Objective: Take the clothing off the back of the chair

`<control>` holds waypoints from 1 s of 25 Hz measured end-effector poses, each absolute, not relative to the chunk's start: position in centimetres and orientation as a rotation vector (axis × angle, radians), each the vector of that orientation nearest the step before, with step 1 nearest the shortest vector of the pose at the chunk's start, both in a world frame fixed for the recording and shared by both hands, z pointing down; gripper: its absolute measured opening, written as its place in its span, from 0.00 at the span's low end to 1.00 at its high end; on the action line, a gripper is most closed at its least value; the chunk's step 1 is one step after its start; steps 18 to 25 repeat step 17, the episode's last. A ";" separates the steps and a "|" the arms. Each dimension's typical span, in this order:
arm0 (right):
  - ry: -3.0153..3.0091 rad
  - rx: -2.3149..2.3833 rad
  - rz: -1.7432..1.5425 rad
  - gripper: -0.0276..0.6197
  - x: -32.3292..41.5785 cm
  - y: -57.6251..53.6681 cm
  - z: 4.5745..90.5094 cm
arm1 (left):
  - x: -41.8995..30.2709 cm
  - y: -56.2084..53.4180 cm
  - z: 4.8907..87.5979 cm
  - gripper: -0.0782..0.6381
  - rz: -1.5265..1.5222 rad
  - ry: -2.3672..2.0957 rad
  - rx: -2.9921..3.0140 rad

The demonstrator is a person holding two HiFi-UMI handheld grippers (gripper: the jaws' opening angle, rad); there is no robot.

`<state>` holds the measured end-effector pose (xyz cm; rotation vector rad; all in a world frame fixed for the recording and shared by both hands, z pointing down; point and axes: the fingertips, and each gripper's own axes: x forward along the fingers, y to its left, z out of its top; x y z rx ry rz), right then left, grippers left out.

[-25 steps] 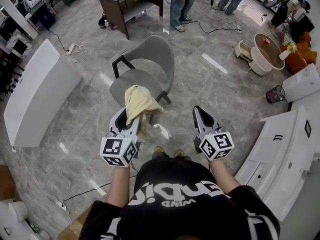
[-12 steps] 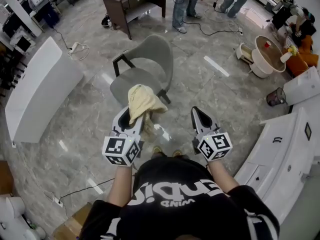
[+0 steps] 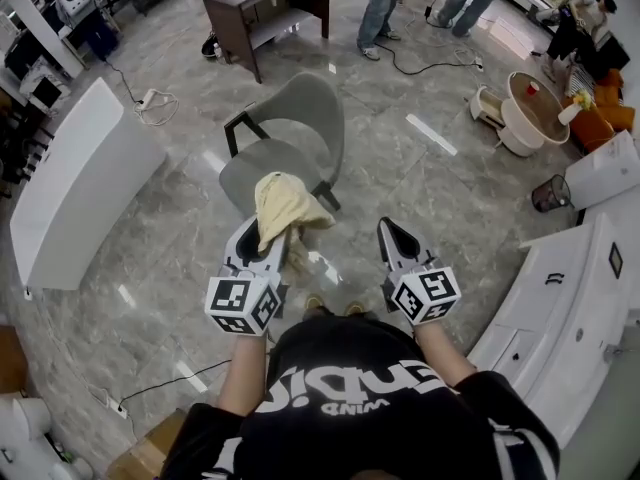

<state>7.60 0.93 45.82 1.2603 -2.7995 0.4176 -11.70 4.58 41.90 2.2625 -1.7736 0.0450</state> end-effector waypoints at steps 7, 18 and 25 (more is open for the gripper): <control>-2.782 1.264 0.425 0.06 7.6 1.6 46.4 | -11.8 5.0 42.1 0.34 0.052 -1.770 2.266; -2.779 1.241 0.456 0.06 6.9 2.2 46.9 | -12.2 5.5 42.0 0.34 0.050 -1.764 2.243; -2.779 1.241 0.456 0.06 6.9 2.2 46.9 | -12.2 5.5 42.0 0.34 0.050 -1.764 2.243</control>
